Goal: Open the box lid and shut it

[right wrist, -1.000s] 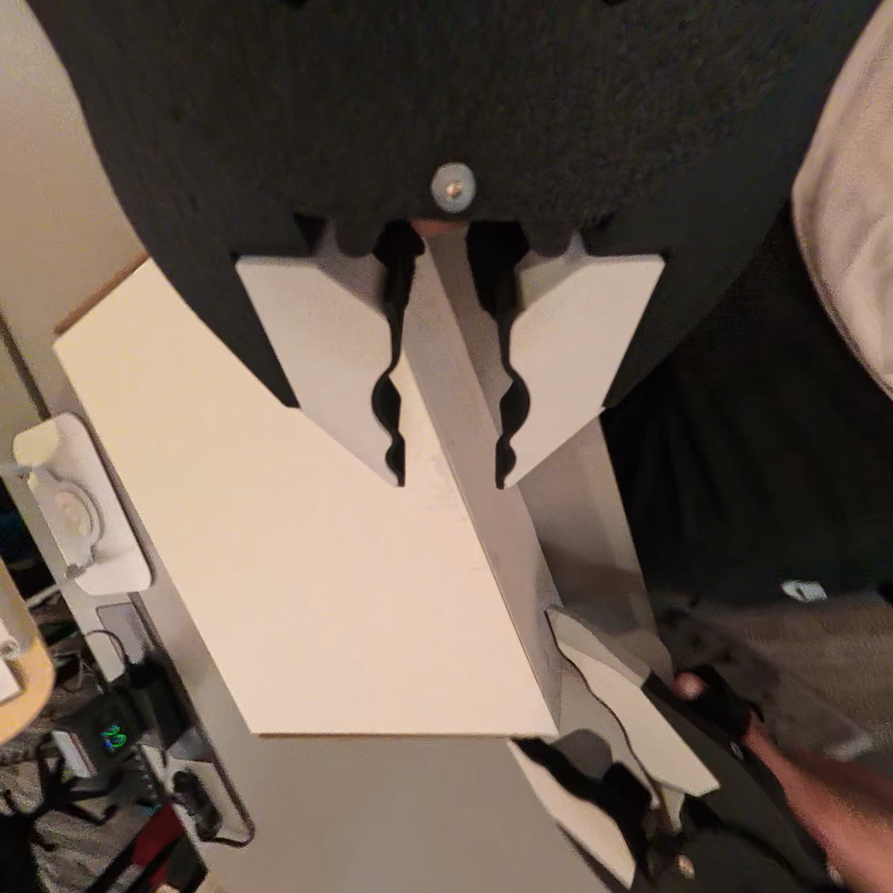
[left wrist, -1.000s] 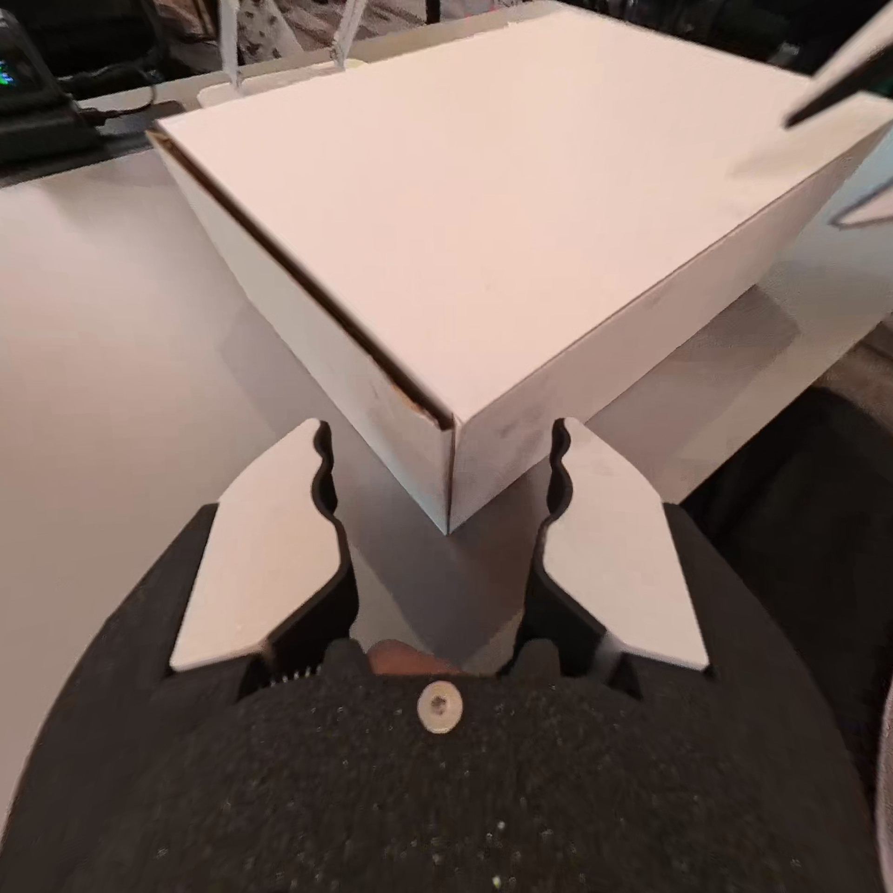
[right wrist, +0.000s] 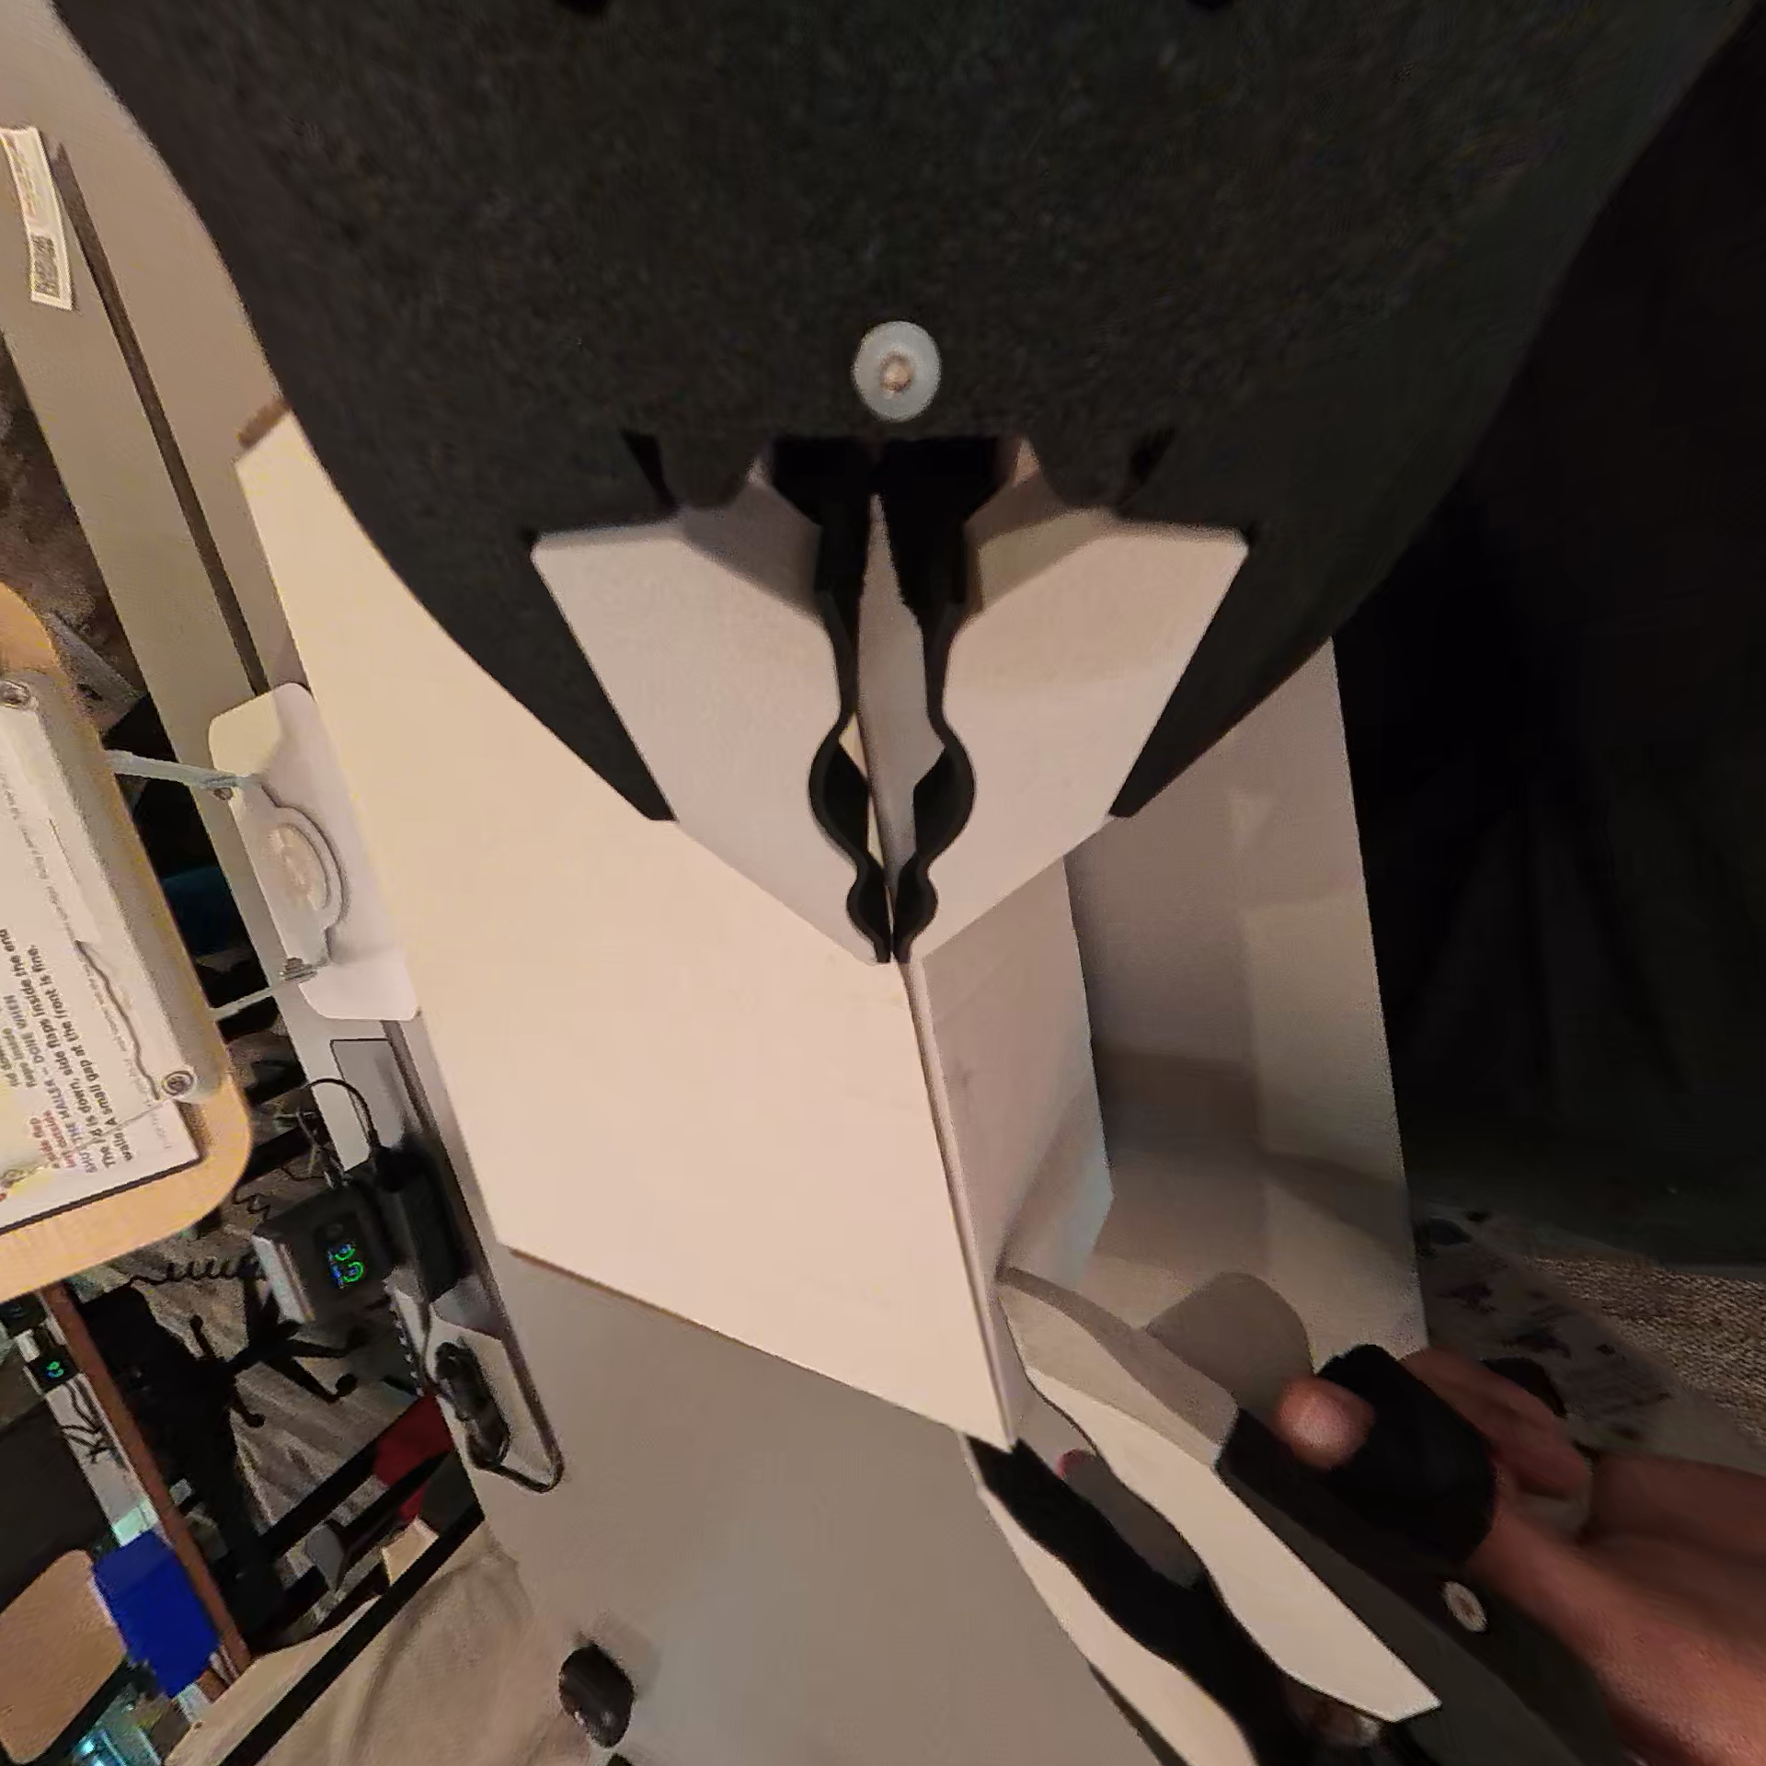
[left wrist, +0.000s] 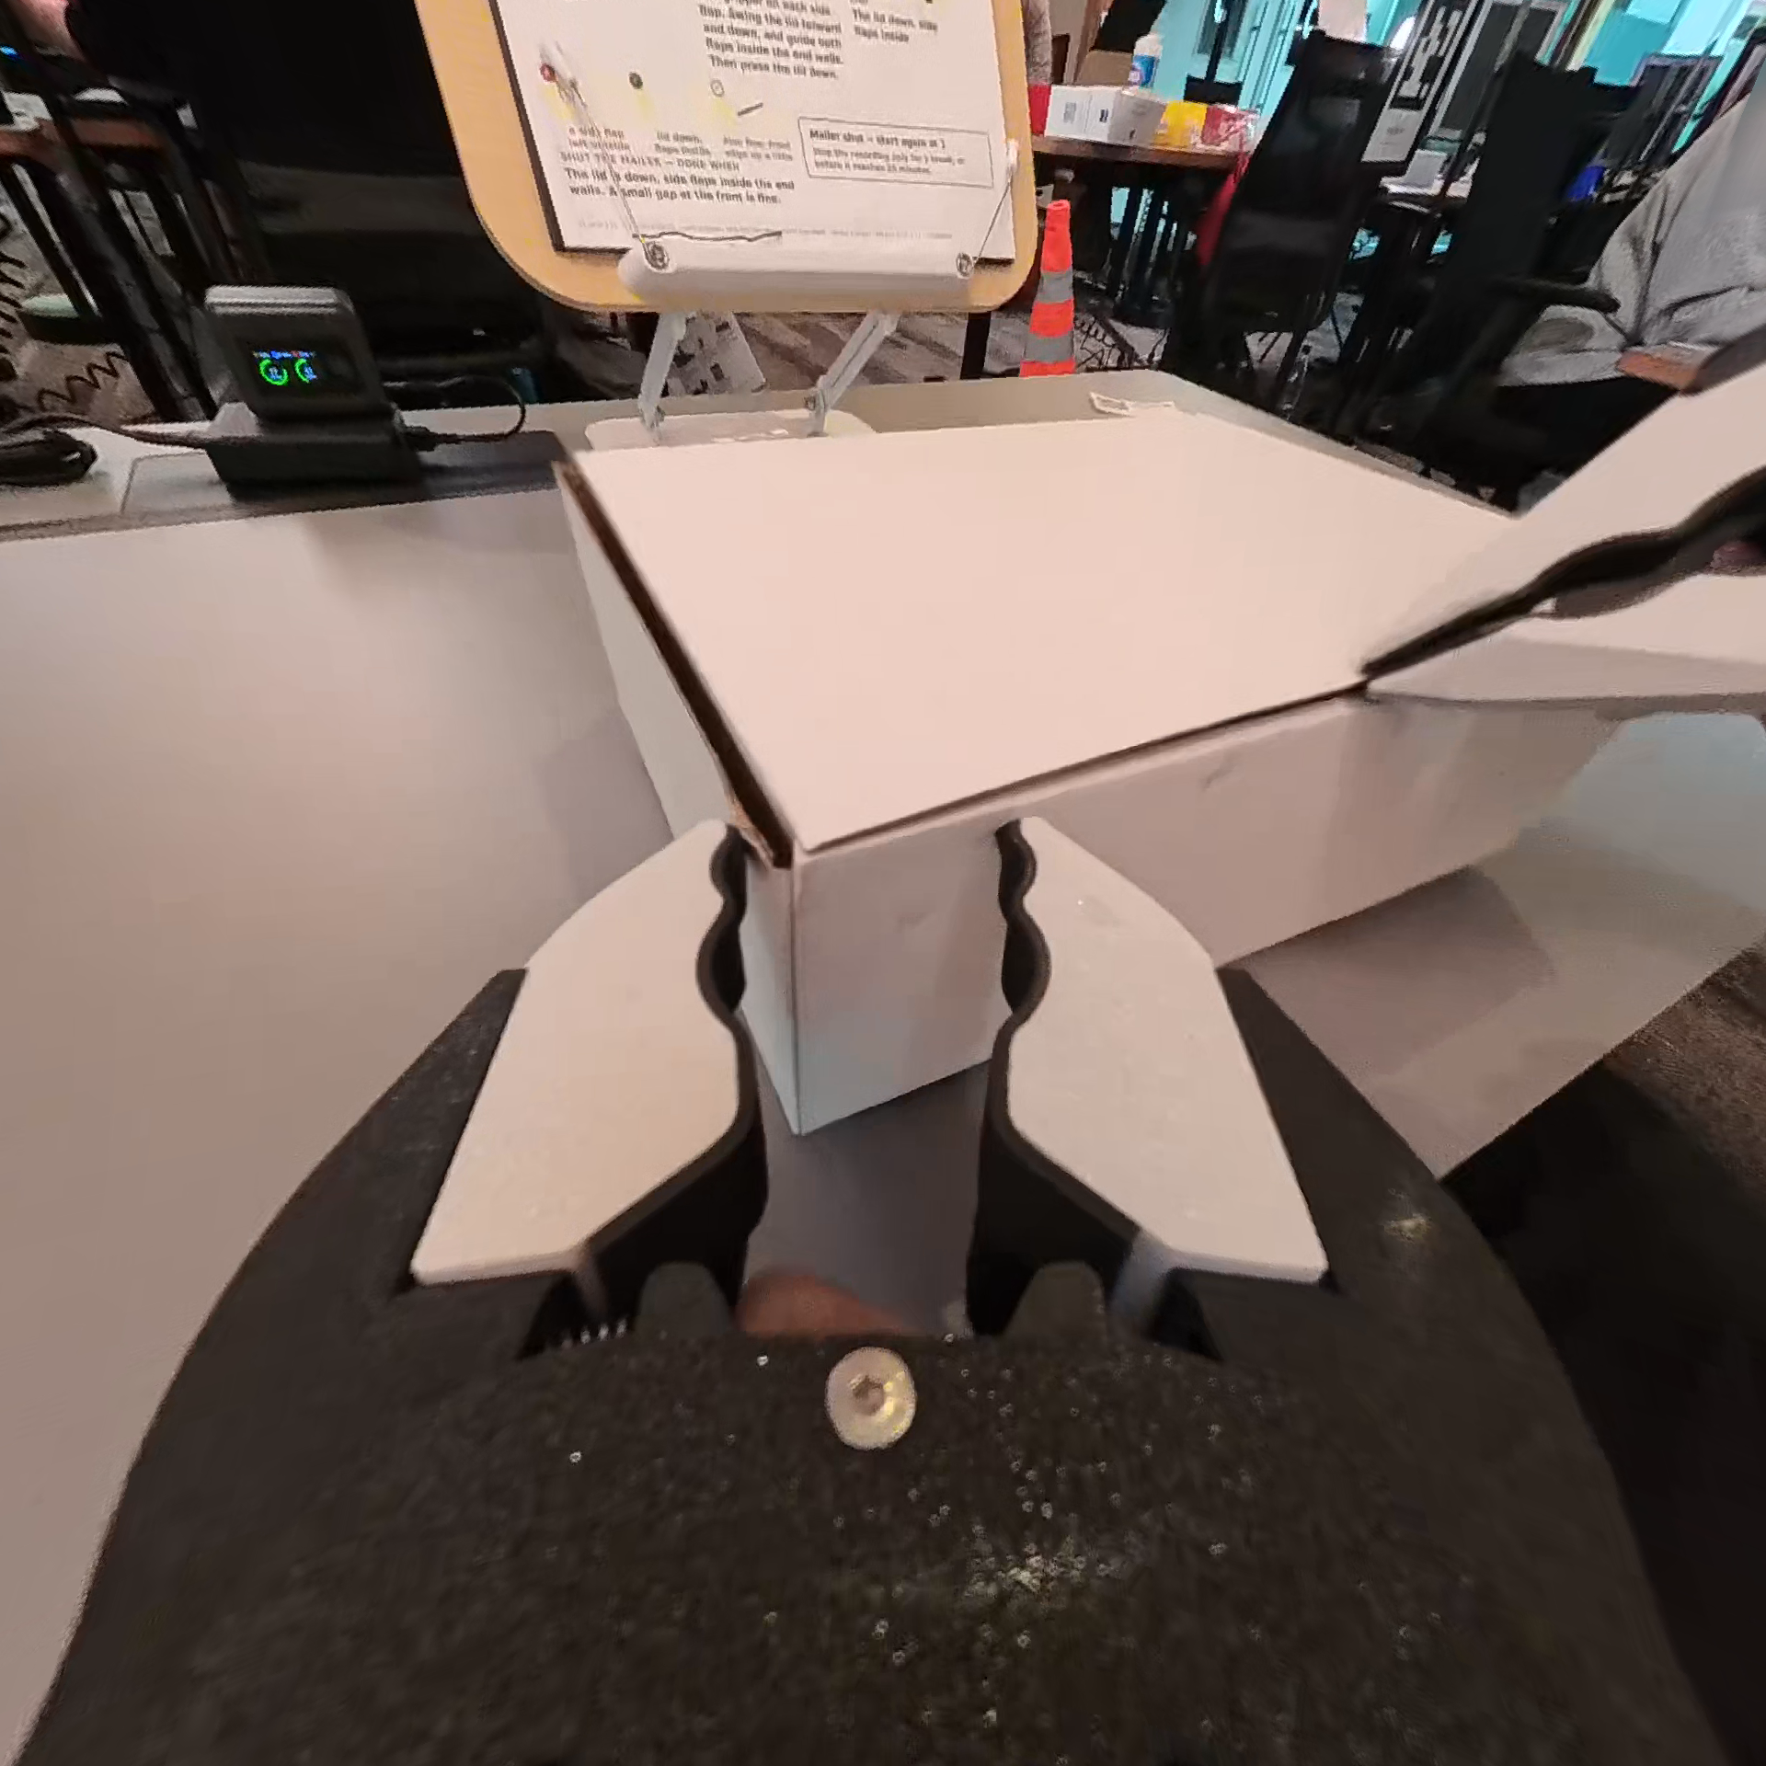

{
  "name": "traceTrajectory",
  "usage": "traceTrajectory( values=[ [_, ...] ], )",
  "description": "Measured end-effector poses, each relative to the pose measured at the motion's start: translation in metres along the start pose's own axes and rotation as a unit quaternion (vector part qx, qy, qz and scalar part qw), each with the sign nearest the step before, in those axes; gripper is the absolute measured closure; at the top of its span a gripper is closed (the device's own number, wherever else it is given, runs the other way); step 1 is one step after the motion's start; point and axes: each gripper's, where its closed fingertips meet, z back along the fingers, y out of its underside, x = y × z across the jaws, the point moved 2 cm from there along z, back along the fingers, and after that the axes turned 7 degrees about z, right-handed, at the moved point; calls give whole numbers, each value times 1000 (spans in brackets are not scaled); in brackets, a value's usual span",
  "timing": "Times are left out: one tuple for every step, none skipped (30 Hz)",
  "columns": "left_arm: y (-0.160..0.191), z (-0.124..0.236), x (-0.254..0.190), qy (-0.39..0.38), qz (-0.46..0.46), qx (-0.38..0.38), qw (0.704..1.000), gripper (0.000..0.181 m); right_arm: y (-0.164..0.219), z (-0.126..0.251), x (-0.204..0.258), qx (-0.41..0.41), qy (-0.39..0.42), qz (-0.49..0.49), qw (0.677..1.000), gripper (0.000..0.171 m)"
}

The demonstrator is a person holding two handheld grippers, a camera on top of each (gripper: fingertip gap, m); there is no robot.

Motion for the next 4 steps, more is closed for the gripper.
traceTrajectory(
  values=[
    [4, -2, 1, 0, 0, 7, 1000, 129, -1, -1, 2, -3, 1, -1, 1000, 171],
    [7, -4, 3, 0, -2, 11, 1000, 129, 0, -2, 5, -5, -2, -3, 1000, 171],
    [10, -4, 4, 0, -4, 14, 1000, 130, 2, -4, 7, -4, -3, -1, 1000, 171],
    [11, -5, 5, -2, -8, 15, 1000, 135, 3, -4, 5, -3, 4, 2, 1000, 171]
  ],
)
